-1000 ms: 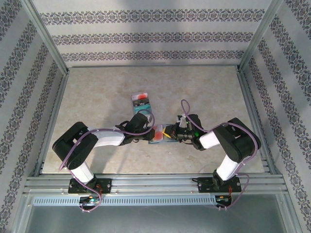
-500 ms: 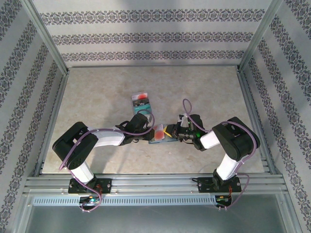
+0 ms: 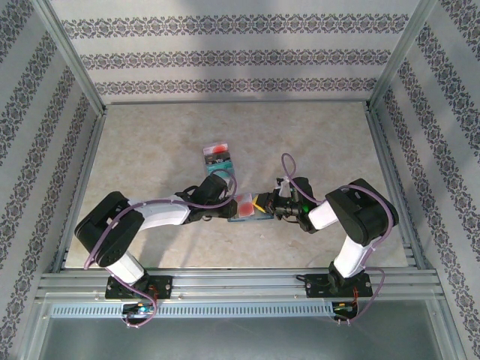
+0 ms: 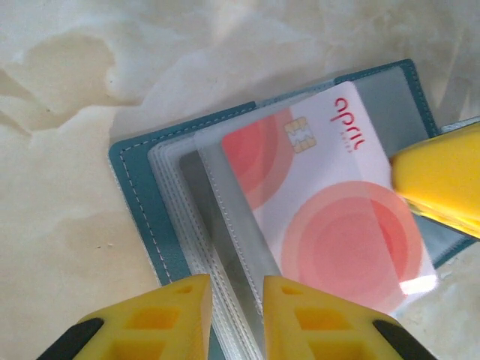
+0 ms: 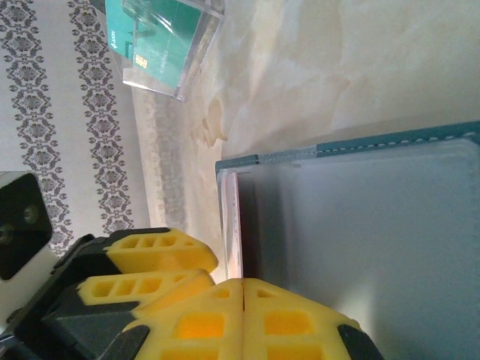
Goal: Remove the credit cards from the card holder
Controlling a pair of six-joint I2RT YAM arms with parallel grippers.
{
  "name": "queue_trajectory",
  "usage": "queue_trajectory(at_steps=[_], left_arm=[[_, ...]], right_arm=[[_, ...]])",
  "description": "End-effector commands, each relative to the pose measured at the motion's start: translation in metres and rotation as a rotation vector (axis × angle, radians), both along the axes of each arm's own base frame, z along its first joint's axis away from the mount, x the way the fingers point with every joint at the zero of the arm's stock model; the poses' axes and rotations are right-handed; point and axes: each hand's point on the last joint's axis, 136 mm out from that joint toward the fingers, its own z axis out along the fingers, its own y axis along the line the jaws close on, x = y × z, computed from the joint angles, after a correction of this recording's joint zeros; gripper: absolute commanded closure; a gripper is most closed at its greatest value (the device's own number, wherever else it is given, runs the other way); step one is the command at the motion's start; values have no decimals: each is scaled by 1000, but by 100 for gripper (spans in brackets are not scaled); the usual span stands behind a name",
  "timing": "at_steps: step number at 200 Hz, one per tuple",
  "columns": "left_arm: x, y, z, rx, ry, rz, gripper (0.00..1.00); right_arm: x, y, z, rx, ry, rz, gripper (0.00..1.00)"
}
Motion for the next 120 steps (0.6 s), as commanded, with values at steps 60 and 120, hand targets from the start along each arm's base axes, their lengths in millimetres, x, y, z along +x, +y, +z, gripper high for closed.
queue_trajectory(at_steps=[60, 120], left_arm=[[9, -27, 5, -23, -4, -89, 74], [1, -28, -19, -23, 65, -88, 79]], right_arm=[[2, -2, 0, 1, -28, -9, 100], [0, 8, 1, 13, -39, 15, 89]])
